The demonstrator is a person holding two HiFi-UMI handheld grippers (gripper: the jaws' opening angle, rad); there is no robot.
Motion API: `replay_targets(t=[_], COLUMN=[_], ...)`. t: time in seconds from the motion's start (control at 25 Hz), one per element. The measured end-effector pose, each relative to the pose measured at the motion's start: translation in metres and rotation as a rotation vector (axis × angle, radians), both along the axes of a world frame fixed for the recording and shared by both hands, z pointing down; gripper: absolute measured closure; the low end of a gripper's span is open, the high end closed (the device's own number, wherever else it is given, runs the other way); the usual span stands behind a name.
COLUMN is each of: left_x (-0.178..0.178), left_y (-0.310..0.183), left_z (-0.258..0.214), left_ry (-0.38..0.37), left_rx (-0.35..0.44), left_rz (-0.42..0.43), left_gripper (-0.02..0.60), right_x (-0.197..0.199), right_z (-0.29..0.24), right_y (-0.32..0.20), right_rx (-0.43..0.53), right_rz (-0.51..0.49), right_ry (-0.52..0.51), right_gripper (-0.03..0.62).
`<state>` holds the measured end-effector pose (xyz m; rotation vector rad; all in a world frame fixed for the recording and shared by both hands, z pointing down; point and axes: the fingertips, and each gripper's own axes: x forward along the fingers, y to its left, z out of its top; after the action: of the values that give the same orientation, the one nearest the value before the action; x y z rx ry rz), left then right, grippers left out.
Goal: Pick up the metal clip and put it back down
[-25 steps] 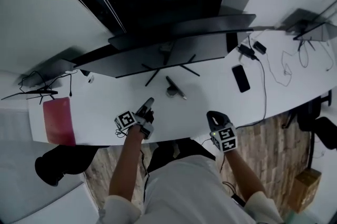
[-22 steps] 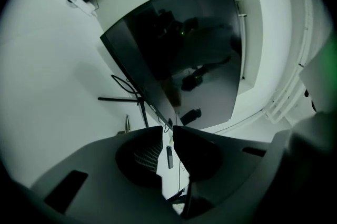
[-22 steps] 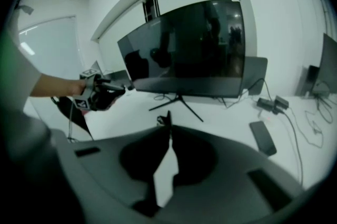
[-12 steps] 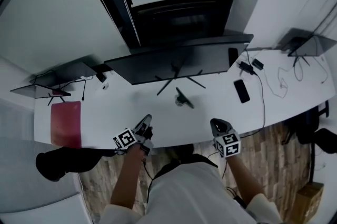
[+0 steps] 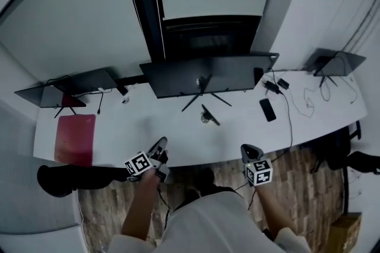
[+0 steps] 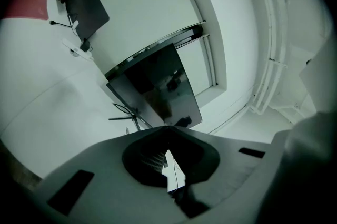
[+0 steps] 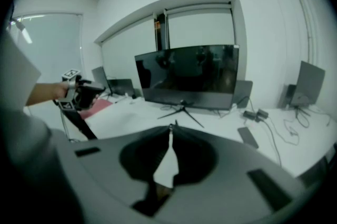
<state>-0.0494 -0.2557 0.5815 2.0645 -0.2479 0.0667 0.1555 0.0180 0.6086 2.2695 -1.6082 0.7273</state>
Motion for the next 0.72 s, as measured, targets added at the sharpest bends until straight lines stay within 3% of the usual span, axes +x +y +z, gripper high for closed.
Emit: replay_targets(t=[0.48, 0.72], left_x=[-0.051, -0.062], left_y=[0.024, 0.046], left_z=[-0.007, -0.012], left_ry=[-0.004, -0.011], left_rx=[0.032, 0.056], left_rz=[0.006, -0.013], left_gripper=[0.549, 0.548], right_x=[-0.031, -0.022], right_z=[-0.022, -0.025], right_y=[0.059, 0.085], right_rx=[0.015, 0.044], right_rz=[0.082, 0.099], right_ry=[0.047, 0.052], right_gripper=[0.559, 0.559])
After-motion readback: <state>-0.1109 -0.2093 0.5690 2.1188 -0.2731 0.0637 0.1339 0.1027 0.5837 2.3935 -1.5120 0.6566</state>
